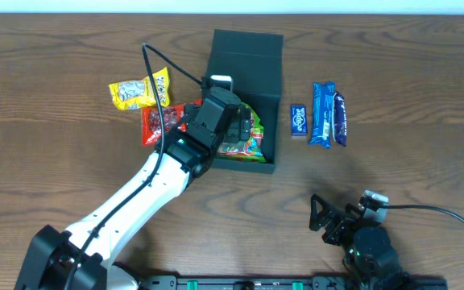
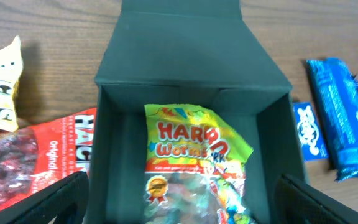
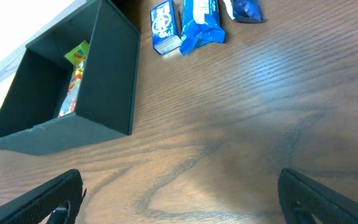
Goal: Pack container
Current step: 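Carry the Haribo bag with the left gripper into the box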
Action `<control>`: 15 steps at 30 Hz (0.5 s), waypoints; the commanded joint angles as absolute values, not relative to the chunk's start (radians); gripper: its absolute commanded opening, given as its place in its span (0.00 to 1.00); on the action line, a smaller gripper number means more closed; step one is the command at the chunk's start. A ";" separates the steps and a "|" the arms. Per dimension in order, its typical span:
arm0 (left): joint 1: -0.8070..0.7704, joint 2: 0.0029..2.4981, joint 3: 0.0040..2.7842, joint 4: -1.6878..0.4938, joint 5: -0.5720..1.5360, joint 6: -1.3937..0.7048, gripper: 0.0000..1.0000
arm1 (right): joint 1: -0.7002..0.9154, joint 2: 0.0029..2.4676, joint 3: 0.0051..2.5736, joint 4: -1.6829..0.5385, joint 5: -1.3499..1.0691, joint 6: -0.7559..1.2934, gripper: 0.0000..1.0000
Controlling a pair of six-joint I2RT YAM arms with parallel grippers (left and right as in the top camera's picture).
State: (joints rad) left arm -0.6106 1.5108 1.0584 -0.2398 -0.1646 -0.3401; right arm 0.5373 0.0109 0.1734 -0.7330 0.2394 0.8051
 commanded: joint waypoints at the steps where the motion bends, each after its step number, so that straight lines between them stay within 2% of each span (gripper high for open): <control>1: -0.609 1.451 1.071 -0.258 -0.183 -0.236 0.95 | 0.544 0.005 0.168 -0.733 0.250 0.815 0.99; 7: -0.579 1.325 1.071 -0.334 -0.198 -0.152 0.95 | 0.544 0.005 0.168 -0.733 0.250 0.815 0.99; 11: -0.493 1.319 1.070 -0.421 -0.198 -0.152 0.95 | 0.544 0.005 0.168 -0.733 0.250 0.815 0.99; 13: -0.442 1.335 1.069 -0.459 -0.170 -0.152 0.99 | 0.544 0.005 0.168 -0.733 0.250 0.815 0.99; 14: -0.419 1.348 1.069 -0.472 -0.144 -0.152 0.93 | 0.544 0.005 0.168 -0.733 0.250 0.815 0.99; 15: -0.393 1.371 1.069 -0.484 -0.110 -0.140 0.79 | 0.544 0.005 0.168 -0.733 0.250 0.815 0.99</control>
